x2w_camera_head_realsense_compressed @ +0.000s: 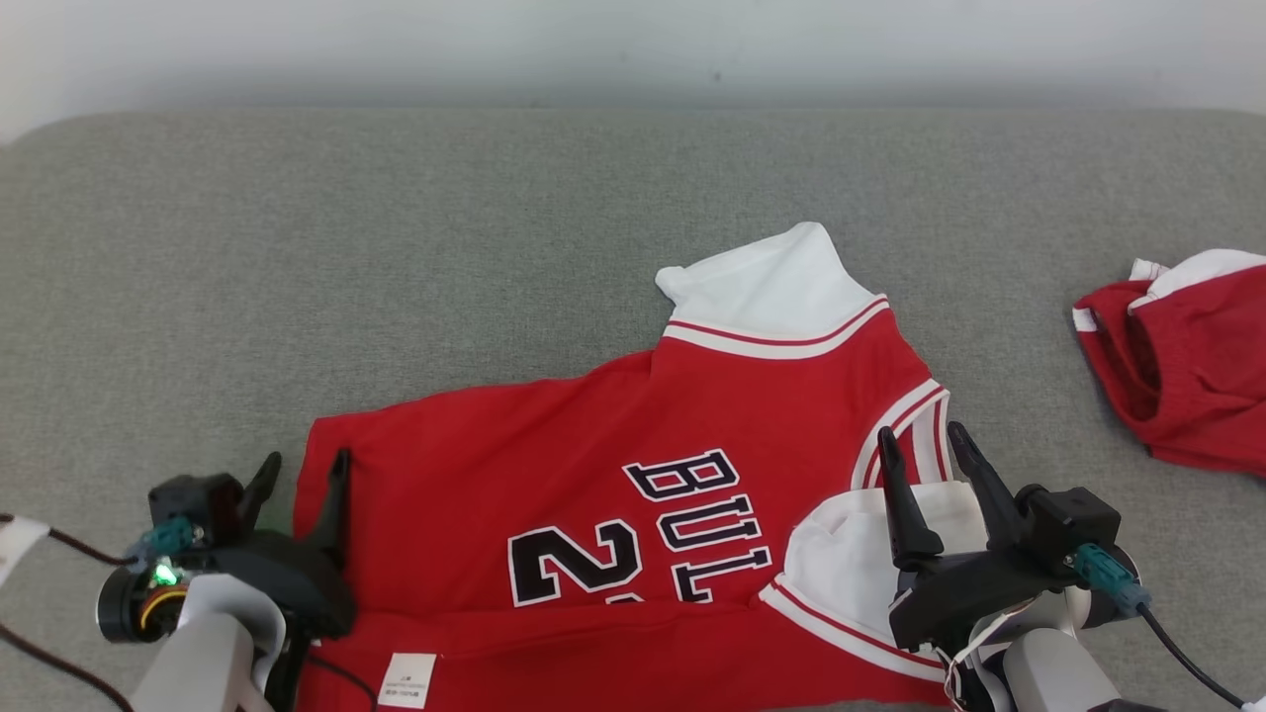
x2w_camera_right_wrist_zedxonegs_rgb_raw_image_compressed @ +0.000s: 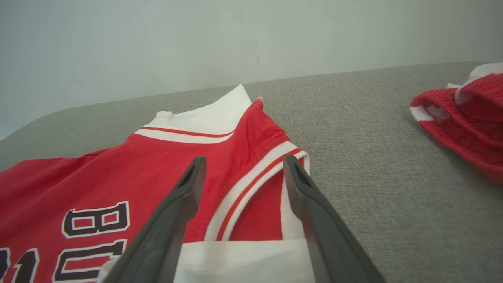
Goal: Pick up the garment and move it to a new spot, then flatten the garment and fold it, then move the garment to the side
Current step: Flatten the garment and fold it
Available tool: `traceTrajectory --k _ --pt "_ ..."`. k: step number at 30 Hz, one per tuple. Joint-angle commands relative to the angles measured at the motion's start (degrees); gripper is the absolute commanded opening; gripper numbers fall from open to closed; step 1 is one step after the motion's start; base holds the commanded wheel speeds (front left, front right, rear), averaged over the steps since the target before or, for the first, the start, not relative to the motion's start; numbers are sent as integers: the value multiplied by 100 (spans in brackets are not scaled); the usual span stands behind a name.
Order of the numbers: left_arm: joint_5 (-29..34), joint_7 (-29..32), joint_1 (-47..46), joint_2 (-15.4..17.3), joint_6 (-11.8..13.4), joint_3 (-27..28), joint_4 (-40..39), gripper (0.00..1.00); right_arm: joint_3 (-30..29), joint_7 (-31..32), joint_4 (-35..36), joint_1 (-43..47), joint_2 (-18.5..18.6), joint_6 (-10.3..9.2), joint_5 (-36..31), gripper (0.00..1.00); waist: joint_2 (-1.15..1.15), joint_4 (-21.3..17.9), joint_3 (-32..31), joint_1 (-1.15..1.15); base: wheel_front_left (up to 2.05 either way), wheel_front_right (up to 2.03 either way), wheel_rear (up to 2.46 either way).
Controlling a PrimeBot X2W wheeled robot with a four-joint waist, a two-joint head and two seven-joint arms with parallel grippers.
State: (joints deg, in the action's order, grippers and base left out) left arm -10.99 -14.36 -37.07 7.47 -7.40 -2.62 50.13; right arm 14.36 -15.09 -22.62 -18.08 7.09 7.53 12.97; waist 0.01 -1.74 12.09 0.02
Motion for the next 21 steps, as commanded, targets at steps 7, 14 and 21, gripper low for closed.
traceTrajectory --k 7,14,21 --pt "-625 392 -666 212 -4 -816 555 100 -78 -4 116 -160 137 -8 112 100 -1 -87 138 -2 0 0 0" --pt "-1474 913 -946 538 -5 -1751 444 100 23 -4 43 -573 325 -9 212 100 -1 -60 221 -2 0 0 0" --pt "-2243 1053 -896 749 -5 -2366 243 0 454 -4 -740 -1475 720 -9 563 100 -1 56 319 -2 0 0 0"
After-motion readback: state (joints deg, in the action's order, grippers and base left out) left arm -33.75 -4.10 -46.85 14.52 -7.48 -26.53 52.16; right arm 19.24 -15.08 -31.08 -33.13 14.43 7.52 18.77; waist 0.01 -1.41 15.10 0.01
